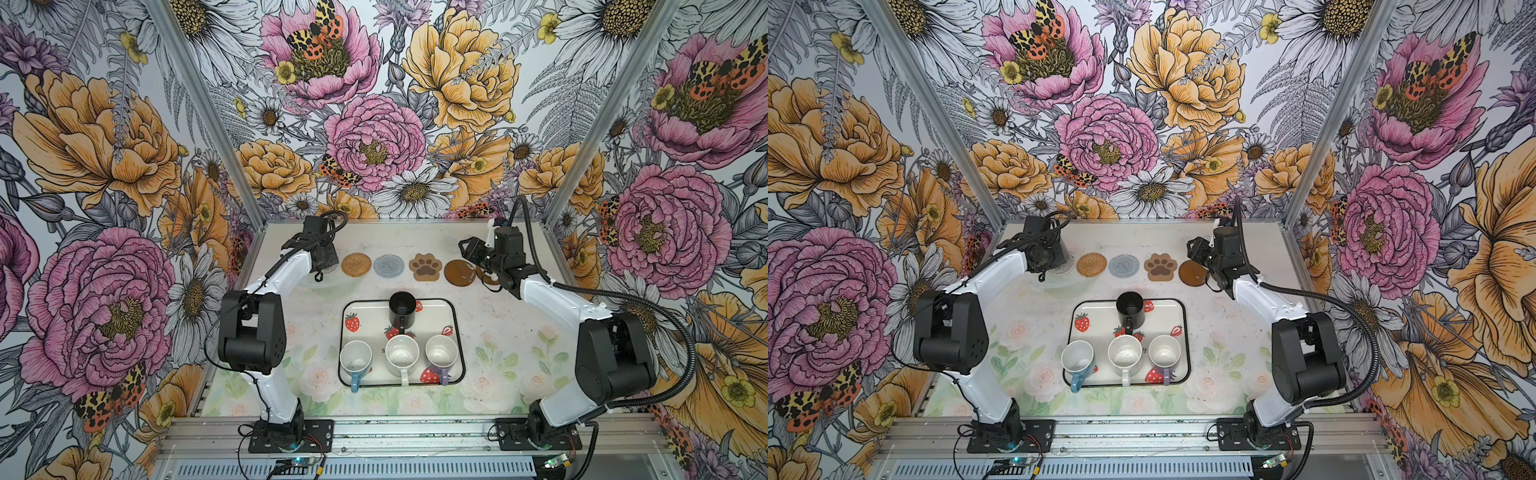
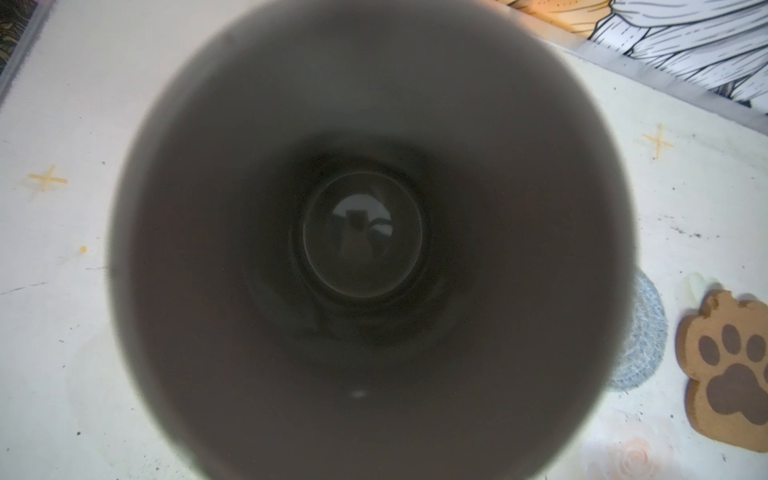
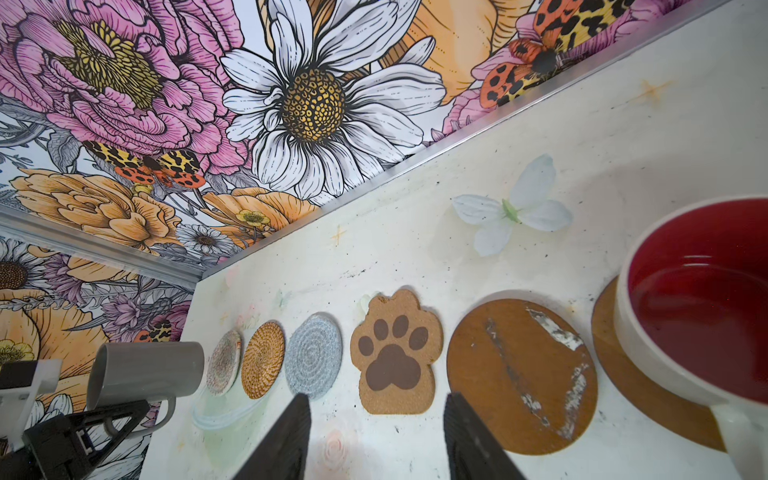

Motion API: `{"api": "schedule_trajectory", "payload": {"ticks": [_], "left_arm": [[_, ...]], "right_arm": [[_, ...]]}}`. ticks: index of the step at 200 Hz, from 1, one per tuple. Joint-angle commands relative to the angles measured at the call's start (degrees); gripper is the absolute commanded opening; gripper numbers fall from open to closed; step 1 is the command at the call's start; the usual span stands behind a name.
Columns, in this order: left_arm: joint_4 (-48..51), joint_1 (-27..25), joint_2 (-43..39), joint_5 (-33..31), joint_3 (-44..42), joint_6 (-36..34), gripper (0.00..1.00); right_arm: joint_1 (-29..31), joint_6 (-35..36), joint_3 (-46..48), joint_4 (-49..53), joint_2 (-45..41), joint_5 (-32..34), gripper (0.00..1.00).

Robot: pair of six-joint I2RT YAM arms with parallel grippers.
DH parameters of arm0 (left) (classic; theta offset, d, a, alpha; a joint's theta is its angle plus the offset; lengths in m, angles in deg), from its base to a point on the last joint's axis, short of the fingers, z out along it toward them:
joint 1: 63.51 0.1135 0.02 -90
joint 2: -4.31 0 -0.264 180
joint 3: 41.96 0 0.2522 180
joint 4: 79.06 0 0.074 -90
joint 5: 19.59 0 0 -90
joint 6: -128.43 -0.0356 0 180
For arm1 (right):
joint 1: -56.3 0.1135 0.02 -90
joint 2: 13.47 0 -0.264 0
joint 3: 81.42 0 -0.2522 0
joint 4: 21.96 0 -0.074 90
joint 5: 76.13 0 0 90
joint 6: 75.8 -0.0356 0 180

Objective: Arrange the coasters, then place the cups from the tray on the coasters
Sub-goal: 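Carry the grey mug with the left gripper over the speckled rope coaster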

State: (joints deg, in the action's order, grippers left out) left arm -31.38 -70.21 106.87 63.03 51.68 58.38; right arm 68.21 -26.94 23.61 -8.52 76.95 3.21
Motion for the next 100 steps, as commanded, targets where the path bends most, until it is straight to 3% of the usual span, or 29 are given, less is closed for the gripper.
{"api": "schedule_trajectory", "payload": {"ticks": [1,100], "left_arm": [[-6.40,0.80,-0.25,1.18,1.14,-0.49,0.00],[-6.58,1.95,3.98,2.61,1.98,-0.87,0.00]], "right_arm": [[-0.37,-0.45,0.04,-2.41,0.12,-0.86,0.54],[-0.33,-0.26,-0.06,-2.41,0.20,-1.43,0.54]]}}
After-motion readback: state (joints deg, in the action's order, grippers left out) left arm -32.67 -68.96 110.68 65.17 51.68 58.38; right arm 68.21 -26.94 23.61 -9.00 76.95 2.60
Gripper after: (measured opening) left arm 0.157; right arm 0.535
